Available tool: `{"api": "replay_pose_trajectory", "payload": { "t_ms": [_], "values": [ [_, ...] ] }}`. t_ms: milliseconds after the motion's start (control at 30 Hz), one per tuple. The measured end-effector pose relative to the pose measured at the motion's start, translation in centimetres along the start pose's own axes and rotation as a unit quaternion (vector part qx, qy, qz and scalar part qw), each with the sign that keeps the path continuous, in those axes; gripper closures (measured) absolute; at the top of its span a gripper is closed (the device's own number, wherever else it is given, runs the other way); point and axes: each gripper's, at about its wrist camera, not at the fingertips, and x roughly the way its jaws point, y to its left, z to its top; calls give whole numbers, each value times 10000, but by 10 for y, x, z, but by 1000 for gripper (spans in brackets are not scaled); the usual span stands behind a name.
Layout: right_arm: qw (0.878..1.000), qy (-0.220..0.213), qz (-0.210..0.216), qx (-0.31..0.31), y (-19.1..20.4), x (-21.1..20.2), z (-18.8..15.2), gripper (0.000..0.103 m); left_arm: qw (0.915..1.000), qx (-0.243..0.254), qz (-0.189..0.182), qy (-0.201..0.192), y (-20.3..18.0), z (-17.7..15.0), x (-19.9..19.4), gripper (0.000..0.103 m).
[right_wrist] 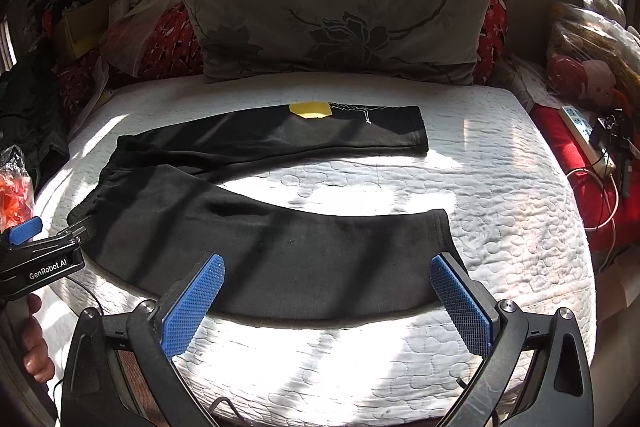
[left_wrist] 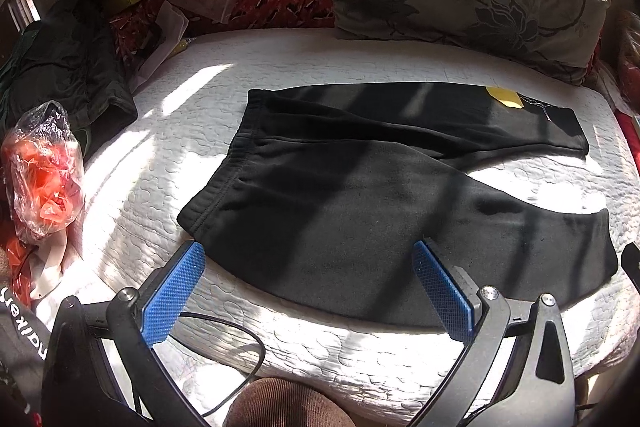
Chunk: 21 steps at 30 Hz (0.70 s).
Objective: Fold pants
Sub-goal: 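Lower the left tool to the waistband while the right tool reaches the leg hem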
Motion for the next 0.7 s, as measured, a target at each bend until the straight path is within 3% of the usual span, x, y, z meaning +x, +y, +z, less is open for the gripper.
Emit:
{"api": "replay_pose_trajectory", "payload": {
  "t_ms": [300, 467, 700],
  "values": [
    [9998, 188, 110, -14, -11, 34, 48, 0, 9997, 90, 158, 132, 10, 45, 36, 0],
    [9999, 165, -42, -23, -29, 56, 84, 0, 9987, 258, 228, 379, 24, 81, 63, 0],
    [9989, 366, -272, 53, -74, 103, 135, 0, 9904, -226, -493, 1269, 78, 138, 117, 0]
  ]
}}
